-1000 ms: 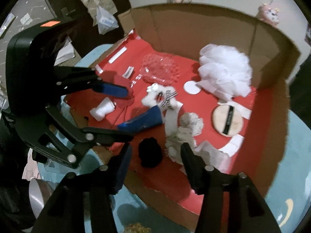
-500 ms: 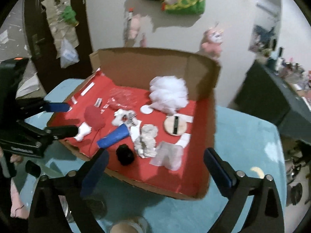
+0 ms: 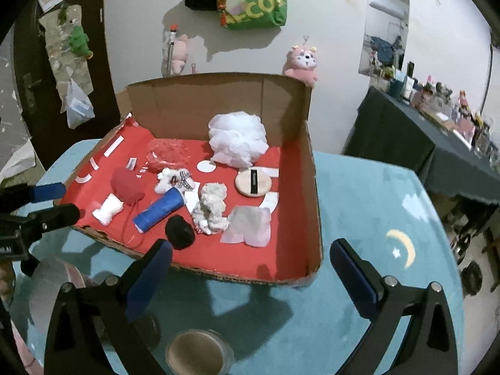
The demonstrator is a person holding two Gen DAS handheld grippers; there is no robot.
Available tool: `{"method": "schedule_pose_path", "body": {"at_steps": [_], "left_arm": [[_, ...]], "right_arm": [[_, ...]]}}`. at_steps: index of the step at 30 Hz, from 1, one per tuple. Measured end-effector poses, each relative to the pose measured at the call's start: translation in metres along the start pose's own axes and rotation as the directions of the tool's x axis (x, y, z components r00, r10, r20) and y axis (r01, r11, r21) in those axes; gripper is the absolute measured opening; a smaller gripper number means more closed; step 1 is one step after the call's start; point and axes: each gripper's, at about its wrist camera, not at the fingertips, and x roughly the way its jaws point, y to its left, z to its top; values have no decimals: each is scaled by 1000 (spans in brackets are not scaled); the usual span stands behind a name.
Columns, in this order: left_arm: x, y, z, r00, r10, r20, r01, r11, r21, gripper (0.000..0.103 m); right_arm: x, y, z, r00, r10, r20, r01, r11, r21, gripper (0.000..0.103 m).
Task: Organize soft objects
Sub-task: 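Raise both open tools up out of the box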
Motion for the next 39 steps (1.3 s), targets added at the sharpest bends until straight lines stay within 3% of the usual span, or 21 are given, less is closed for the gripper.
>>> {"method": "schedule_pose_path", "body": {"at_steps": [8, 18, 39], "left_arm": [[5, 6, -10, 1000, -6, -6, 5, 998, -59, 75], [7, 3, -19, 997, 76, 3, -76, 997, -18, 75], [19, 1, -32, 997, 80, -11, -81, 996, -25, 75]], "right_arm": [[3, -7, -8, 1000, -14, 3, 14, 999, 43, 103], [12, -2, -16, 999, -31, -15, 31, 999, 19, 103], [27, 4, -20, 995, -94, -35, 94, 996, -4, 103]]}}
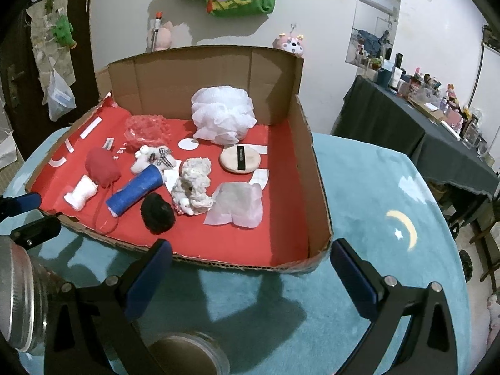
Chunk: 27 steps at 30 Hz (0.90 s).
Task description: Organize soft objects
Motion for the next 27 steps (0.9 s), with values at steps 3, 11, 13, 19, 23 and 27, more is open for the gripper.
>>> {"method": "schedule_pose_path", "body": {"at_steps": [3, 11, 13, 19, 23, 27], "left_arm": [[-1, -1, -2, 1000, 7, 1, -7, 1000, 1, 75], [2, -1, -7, 1000, 11, -4, -11, 1000, -1, 75], [2, -2, -8, 1000, 13, -5, -13, 1000, 0, 75], [4, -2, -9, 1000, 19, -14, -19, 1000, -1, 75], [5, -2, -9, 1000, 21, -13, -21, 1000, 2, 75], [4, -2, -9, 1000, 19, -13, -19, 1000, 1, 75]], "right_arm": [[0, 0, 0, 1000, -2, 0, 2, 1000, 1, 103], [3, 0, -1, 1000, -3, -7, 3, 1000, 4, 103], [3, 0, -2, 1000, -5, -9, 5, 1000, 5, 103], [5, 0, -3, 1000, -9, -15, 10, 1000, 6, 103], [5, 0, -3, 1000, -9, -14, 9, 1000, 6, 103], [5, 0, -4, 1000, -10, -13, 10, 1000, 6, 103]]}}
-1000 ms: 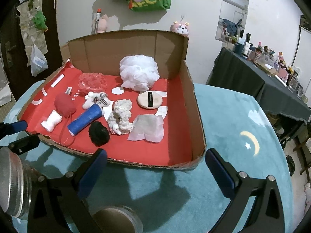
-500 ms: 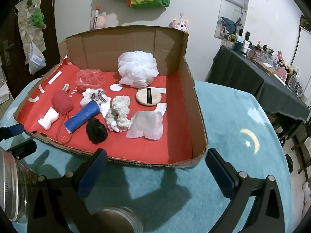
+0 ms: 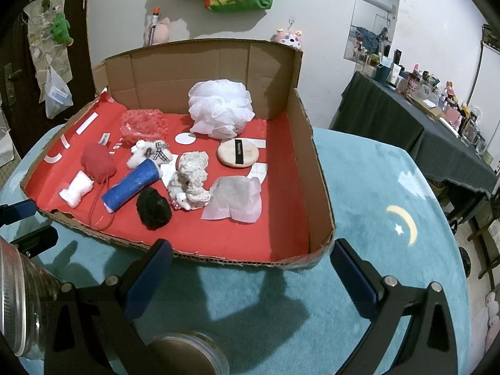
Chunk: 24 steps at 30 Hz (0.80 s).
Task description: Organize soft objects
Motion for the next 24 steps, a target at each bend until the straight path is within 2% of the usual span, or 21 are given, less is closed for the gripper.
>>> {"method": "schedule_pose_path", "body": {"at_steps": [8, 14, 18, 24], "left_arm": [[-5, 0, 3, 1000, -5, 11, 5, 1000, 1, 75], [-30, 13, 20, 998, -48, 46, 49, 998, -28, 75], [-29, 24, 42, 999, -35, 26, 36, 999, -20, 75], [5, 21, 51, 999, -12, -43, 14, 999, 51, 75]], "right_arm": [[-1, 0, 0, 1000, -2, 3, 2, 1000, -3, 103], [-8, -2, 8, 1000, -9, 22, 9, 1000, -9, 103], [-10, -3, 18, 1000, -11, 27, 11, 1000, -17, 103], [3, 0, 31, 1000, 10, -7, -10, 1000, -22, 103]]}}
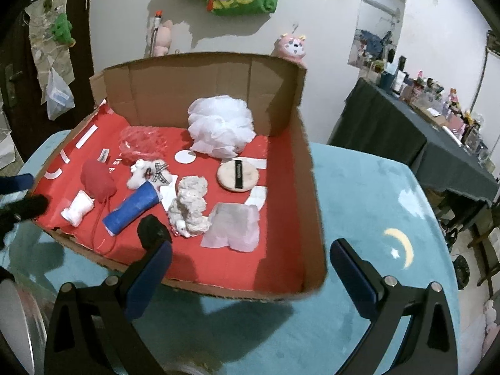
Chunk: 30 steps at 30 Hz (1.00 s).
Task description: Organize soft objects
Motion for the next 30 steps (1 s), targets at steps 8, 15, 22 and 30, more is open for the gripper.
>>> {"method": "schedule_pose_path", "body": {"at_steps": [8, 15, 22, 30], "left_arm": [[31, 5, -4, 999, 7, -48, -8, 999, -36, 75], [38, 3, -2, 999, 6, -48, -8, 1000, -29, 75], [44, 2, -3, 998, 10, -60, -11, 1000, -27, 75], [47, -3, -9, 999, -6, -49, 5, 1000, -22, 75]], "right_arm": [[8, 9, 8, 1000, -3, -20, 3, 1000, -20, 103], [13, 15, 11, 999, 23, -42, -24, 999, -23, 103], [21, 15, 8, 996, 54, -76, -55, 998, -8, 103], [19, 14, 5, 995, 74, -68, -73, 997, 10, 103]]}}
